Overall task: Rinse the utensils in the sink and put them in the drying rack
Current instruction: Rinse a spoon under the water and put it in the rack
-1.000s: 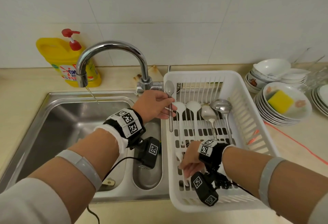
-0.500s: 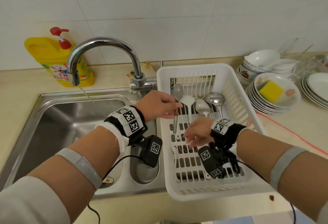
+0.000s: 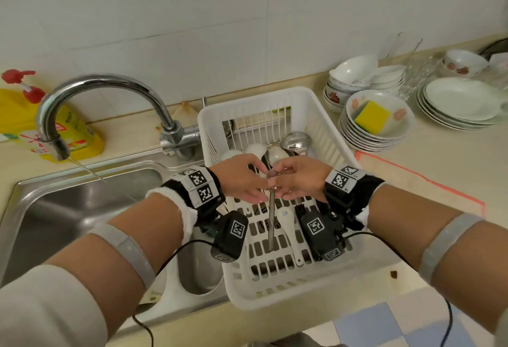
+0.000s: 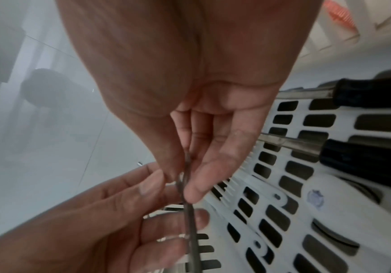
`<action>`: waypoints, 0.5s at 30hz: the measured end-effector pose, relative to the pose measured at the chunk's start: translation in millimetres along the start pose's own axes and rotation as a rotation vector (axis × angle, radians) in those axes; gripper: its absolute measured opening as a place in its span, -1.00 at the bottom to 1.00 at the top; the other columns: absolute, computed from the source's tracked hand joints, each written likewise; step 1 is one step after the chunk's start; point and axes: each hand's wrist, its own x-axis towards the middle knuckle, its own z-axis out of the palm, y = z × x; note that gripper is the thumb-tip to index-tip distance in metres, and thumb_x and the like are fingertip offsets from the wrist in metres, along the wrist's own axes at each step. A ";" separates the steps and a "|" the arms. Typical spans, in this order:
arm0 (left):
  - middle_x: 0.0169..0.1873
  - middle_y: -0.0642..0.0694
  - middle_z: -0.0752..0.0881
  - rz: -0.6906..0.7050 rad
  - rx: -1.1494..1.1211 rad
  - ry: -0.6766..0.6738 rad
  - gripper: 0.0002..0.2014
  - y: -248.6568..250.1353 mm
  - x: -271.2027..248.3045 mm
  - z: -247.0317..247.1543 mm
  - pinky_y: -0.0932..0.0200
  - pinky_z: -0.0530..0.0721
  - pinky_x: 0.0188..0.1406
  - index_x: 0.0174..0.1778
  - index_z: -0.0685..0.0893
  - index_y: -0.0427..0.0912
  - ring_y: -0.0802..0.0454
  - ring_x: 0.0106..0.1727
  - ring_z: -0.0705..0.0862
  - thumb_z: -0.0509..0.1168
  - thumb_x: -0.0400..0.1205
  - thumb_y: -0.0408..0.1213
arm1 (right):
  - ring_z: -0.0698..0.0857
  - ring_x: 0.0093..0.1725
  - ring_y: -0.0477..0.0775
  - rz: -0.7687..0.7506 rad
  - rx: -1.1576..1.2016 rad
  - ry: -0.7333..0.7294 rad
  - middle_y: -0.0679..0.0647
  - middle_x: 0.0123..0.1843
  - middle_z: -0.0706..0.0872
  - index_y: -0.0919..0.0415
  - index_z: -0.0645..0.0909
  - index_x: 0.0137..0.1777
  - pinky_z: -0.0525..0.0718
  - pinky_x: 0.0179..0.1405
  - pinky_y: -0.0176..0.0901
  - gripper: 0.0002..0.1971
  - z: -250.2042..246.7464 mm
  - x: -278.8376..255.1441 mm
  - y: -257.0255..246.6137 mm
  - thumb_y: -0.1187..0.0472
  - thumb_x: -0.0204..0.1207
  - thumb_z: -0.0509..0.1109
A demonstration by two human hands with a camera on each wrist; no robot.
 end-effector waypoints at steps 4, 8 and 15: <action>0.11 -0.33 0.80 -0.027 -0.011 0.016 -0.74 3.4 14.2 3.5 0.04 0.82 0.10 0.31 0.63 -0.22 -0.15 0.08 0.85 0.36 0.72 -0.29 | 0.83 -0.18 0.09 0.017 -0.061 -0.062 0.17 -0.15 0.82 0.33 0.54 0.22 0.82 0.03 -0.01 -0.64 -6.7 -5.0 8.2 0.42 0.49 0.56; 0.04 -0.30 0.82 -0.115 -0.047 -0.042 -0.75 2.2 30.0 2.6 0.12 0.83 0.02 0.27 0.69 -0.34 -0.14 0.05 0.86 0.36 0.71 -0.32 | 0.83 -0.01 0.24 0.145 -0.013 -0.072 0.27 -0.08 0.78 0.26 0.46 0.21 0.79 0.15 0.04 -0.63 -13.3 -7.5 6.1 0.44 0.50 0.51; 0.00 -0.36 0.79 -0.361 0.119 -0.039 -0.86 -15.1 62.6 11.6 0.01 0.75 0.23 0.11 0.64 -0.50 -0.21 0.11 0.81 0.28 0.72 -0.49 | 0.68 -0.01 0.16 0.279 0.239 0.133 0.28 -0.09 0.66 0.37 0.53 0.02 0.66 0.27 0.01 -0.88 -46.7 -17.7 -8.9 0.34 0.74 0.20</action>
